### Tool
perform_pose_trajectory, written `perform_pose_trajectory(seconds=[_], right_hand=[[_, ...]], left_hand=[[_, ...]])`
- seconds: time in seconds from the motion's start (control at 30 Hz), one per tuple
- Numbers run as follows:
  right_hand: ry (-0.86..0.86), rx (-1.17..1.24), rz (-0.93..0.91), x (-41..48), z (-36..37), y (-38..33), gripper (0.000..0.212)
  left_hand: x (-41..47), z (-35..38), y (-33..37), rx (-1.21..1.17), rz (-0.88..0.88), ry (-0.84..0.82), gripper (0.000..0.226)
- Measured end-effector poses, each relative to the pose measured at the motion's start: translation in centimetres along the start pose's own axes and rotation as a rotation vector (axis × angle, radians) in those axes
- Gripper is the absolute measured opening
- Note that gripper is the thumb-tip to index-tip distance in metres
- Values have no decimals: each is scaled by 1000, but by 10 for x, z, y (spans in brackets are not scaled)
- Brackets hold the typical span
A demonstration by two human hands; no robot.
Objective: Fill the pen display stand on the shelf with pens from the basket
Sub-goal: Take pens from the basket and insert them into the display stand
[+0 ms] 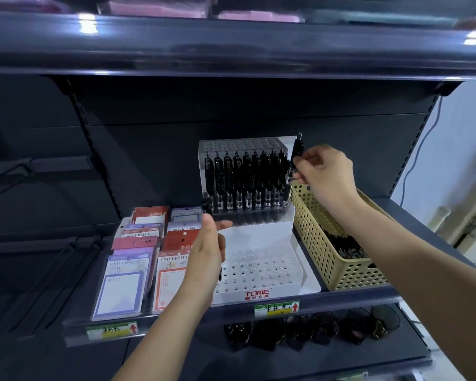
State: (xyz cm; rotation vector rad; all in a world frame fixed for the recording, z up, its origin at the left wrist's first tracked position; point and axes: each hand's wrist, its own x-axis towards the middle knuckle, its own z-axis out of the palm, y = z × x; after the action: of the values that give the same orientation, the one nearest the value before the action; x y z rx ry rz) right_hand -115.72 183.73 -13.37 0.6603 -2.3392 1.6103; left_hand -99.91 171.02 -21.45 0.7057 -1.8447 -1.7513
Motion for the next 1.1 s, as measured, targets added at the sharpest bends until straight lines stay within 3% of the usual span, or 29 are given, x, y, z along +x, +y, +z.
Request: perform_pose_trajectory(seconds=[0.27, 0.67, 0.83, 0.97, 1.1], right_hand=[[-124, -178, 61, -6, 13, 27, 14], [-61, -155, 102, -26, 11, 30, 16], [-292, -140, 52, -65, 23, 12, 8], [-501, -38, 88, -87, 42, -3, 16], [-566, 57, 142, -99, 59, -13, 15]], left_hand=[[-2, -9, -12, -56, 30, 68, 35], [-4, -11, -4, -160, 14, 22, 25], [-11, -11, -11, -35, 33, -38, 23], [-12, -16, -20, 19, 76, -66, 19], [-14, -25, -24, 22, 107, -81, 17]])
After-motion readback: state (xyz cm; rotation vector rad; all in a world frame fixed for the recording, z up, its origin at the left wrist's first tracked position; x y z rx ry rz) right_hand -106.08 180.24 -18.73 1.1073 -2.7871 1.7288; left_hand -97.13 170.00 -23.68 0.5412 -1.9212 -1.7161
